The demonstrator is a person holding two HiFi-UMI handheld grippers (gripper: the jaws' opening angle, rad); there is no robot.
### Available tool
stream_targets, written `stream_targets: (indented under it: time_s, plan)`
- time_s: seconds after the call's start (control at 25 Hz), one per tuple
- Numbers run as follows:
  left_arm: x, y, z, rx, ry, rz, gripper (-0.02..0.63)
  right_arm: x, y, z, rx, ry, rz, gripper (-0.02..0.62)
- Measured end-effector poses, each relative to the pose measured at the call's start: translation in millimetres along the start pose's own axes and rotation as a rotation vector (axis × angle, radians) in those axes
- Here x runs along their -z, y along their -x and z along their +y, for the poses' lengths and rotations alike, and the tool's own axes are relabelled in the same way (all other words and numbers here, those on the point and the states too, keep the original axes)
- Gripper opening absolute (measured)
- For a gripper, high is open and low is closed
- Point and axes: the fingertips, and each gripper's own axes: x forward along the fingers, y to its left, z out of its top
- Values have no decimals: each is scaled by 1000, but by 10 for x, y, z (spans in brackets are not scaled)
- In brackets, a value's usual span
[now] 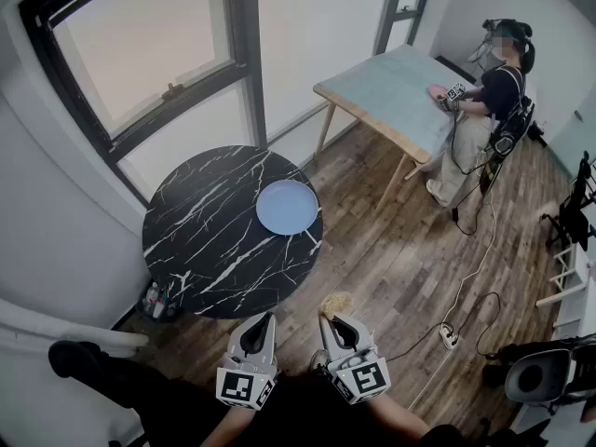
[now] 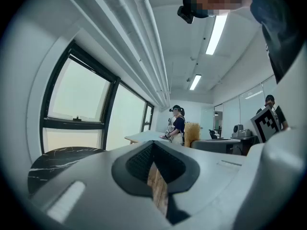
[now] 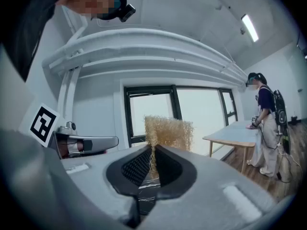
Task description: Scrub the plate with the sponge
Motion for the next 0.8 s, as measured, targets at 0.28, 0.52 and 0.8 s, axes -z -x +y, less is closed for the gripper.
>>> stream_targets:
  time_s: [0.28,0.52,0.8]
  plan:
    - [52,-24,-47,3,-8,0,2,6,23,-25,-8,-11,0,18]
    - [142,-95,-231,-3,-16,14,2,48,121,-182,-17,-47,8,21]
    - [222,-227,-417,-52,-10,27,2,62,231,-387,-72,-22,13,21]
